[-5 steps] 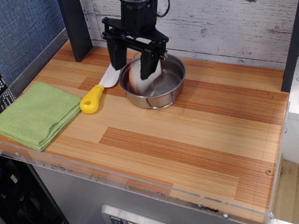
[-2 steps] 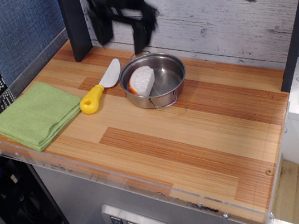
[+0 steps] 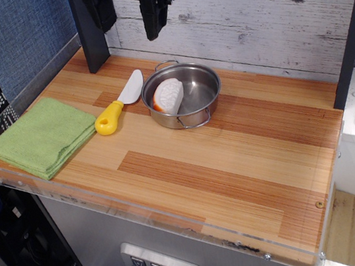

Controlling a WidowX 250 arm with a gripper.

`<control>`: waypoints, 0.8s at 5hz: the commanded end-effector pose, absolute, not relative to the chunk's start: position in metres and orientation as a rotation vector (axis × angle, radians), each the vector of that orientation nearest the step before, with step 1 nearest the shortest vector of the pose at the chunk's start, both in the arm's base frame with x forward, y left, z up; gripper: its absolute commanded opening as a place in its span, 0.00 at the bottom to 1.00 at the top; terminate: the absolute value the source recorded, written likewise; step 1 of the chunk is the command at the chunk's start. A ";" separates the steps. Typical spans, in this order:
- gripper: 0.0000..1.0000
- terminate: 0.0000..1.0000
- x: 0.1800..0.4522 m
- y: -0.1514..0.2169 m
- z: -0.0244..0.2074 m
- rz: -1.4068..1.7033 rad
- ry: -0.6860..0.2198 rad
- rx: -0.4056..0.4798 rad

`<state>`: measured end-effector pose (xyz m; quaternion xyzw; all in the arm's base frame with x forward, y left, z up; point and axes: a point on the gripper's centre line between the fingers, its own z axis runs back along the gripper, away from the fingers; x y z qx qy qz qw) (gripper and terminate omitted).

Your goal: Move sushi into metal pot

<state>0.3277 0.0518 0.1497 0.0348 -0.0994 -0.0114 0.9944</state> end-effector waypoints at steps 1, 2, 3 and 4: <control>1.00 0.00 0.313 0.052 0.153 -0.026 -0.165 0.047; 1.00 0.00 0.316 0.055 0.151 -0.023 -0.107 0.059; 1.00 0.00 0.316 0.055 0.151 -0.023 -0.107 0.059; 1.00 1.00 0.316 0.055 0.151 -0.023 -0.107 0.059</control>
